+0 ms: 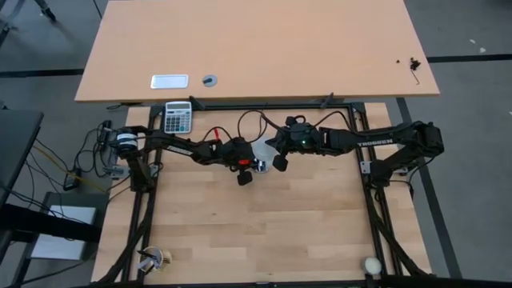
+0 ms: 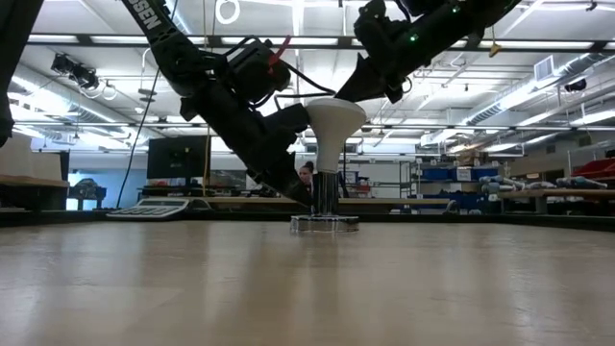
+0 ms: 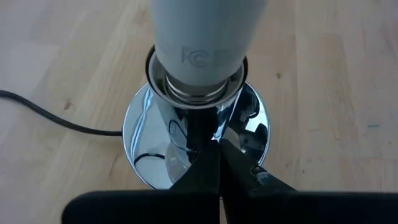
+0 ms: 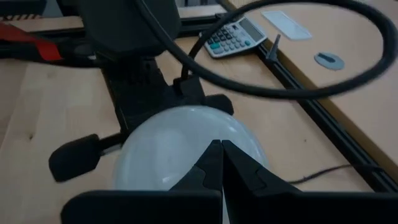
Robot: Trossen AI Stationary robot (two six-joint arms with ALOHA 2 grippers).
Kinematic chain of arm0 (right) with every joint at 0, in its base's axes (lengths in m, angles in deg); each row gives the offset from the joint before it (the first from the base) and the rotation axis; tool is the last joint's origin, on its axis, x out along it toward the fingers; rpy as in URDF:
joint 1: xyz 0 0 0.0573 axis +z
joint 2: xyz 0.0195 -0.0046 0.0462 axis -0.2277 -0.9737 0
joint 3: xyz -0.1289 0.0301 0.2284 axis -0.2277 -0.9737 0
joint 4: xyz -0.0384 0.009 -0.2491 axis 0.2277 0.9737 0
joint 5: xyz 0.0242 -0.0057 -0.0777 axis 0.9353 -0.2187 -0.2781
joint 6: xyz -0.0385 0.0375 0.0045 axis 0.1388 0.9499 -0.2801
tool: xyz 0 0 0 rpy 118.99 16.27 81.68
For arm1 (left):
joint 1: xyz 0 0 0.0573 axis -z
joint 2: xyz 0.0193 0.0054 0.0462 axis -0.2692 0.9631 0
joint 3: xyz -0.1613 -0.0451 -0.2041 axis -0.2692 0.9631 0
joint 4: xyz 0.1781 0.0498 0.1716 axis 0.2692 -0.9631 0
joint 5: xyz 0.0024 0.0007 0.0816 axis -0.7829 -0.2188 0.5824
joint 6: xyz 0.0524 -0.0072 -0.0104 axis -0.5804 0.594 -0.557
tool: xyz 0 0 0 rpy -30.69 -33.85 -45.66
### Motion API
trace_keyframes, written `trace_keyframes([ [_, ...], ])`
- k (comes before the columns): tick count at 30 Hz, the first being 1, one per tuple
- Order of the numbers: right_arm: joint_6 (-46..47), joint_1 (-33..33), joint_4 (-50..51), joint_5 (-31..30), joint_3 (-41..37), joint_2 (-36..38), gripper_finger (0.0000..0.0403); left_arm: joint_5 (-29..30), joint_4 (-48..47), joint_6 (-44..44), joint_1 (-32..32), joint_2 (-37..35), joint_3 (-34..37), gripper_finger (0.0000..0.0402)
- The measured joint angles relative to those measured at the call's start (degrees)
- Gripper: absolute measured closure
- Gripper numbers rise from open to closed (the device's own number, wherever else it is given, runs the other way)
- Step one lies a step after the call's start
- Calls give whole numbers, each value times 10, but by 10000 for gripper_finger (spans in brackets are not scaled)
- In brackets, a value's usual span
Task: Screw lightbulb
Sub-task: Insert the lightbulb into the lamp
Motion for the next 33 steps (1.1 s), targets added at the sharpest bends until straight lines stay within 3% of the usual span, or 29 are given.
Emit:
trace_keyframes([
  [25,-4,-9,-36,37,7,-26,394,25,-48,-11,-1,-3,-2,401],
  [33,-7,-9,-41,38,6,-27,394,61,-84,-23,-1,-26,-1,401],
])
